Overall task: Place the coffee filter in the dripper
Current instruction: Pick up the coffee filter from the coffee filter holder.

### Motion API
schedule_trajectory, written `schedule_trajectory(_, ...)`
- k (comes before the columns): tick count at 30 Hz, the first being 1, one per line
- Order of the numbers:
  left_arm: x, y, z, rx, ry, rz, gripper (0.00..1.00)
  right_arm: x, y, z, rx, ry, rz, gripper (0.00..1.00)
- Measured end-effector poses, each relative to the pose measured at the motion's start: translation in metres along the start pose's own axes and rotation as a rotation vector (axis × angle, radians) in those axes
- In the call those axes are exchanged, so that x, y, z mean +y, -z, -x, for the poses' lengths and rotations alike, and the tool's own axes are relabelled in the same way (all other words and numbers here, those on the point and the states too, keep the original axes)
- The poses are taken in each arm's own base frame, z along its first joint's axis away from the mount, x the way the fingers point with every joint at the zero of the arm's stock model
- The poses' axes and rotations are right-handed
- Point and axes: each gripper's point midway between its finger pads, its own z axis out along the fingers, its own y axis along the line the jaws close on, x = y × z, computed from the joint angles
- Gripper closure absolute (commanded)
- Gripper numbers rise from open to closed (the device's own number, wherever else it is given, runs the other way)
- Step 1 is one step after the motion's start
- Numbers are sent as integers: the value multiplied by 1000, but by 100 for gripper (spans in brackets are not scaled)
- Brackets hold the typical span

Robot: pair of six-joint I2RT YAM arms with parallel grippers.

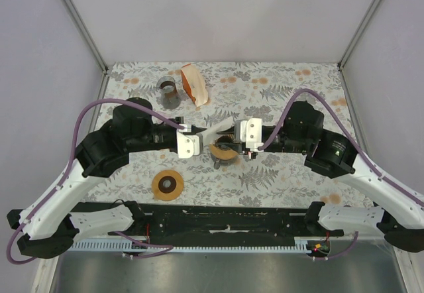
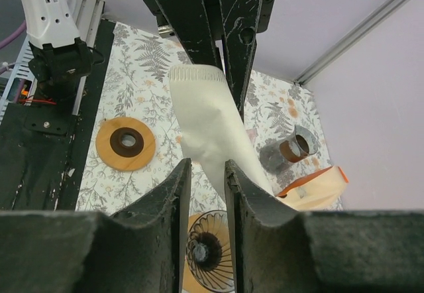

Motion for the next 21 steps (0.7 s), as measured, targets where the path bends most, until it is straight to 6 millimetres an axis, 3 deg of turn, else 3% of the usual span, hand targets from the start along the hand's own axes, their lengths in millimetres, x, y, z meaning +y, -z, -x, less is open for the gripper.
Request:
schedule_trajectory(5,3,1,0,3,-4,16,98,-6,15,0,-9,-18,-46,39)
schedule_trajectory(7,11,2,-1,8,-22,62,98,-24,30,-1,-17,-67,-116,28)
schedule_trajectory(10,25,5,-5,15,-92,156,98,-58,50,-5,-29,-157,-245,3)
schedule_trajectory(16,39,18,-18,42,-478,353,98,-96,63,-15,-110,-445,-340,2)
schedule_trajectory(21,38,10,-30,92,-878,449,98,-107,47,-14,-205,-688,-288,2)
